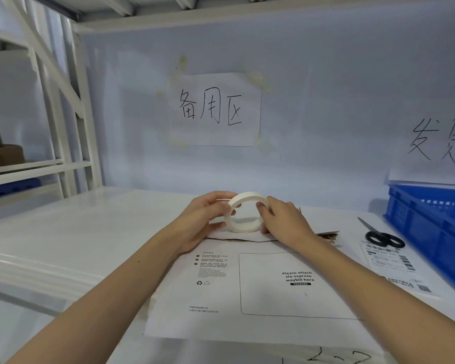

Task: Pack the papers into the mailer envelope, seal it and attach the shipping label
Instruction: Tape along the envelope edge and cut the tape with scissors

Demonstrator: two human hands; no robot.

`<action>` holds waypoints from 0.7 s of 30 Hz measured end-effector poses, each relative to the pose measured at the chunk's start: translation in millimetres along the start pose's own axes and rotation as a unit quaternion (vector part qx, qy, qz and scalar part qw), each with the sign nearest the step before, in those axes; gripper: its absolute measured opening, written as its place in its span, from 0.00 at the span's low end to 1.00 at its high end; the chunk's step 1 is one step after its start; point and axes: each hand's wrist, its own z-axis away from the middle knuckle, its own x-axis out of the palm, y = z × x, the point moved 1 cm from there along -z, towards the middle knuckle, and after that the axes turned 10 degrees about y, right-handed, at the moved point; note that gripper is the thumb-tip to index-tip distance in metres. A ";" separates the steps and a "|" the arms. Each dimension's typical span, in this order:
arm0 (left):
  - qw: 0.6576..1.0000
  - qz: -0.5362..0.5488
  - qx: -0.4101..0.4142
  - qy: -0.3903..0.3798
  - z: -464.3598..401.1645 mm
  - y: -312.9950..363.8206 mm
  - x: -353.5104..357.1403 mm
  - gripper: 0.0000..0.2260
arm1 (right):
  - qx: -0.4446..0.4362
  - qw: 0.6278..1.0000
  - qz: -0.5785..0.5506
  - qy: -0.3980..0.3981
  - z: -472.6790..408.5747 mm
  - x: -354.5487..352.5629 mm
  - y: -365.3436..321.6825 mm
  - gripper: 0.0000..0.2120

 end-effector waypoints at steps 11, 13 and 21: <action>0.997 0.003 0.056 0.057 4.3 5.7 3.3 0.07 | 0.040 0.996 -0.074 0.005 2.8 -4.0 -0.2 0.20; 0.997 0.007 0.052 0.051 5.1 5.7 4.4 0.07 | 0.039 0.997 -0.071 0.009 3.2 -3.1 0.2 0.20; 0.997 0.007 0.067 0.037 5.7 4.9 4.3 0.05 | 0.055 0.991 -0.124 0.012 2.1 -6.9 -0.3 0.21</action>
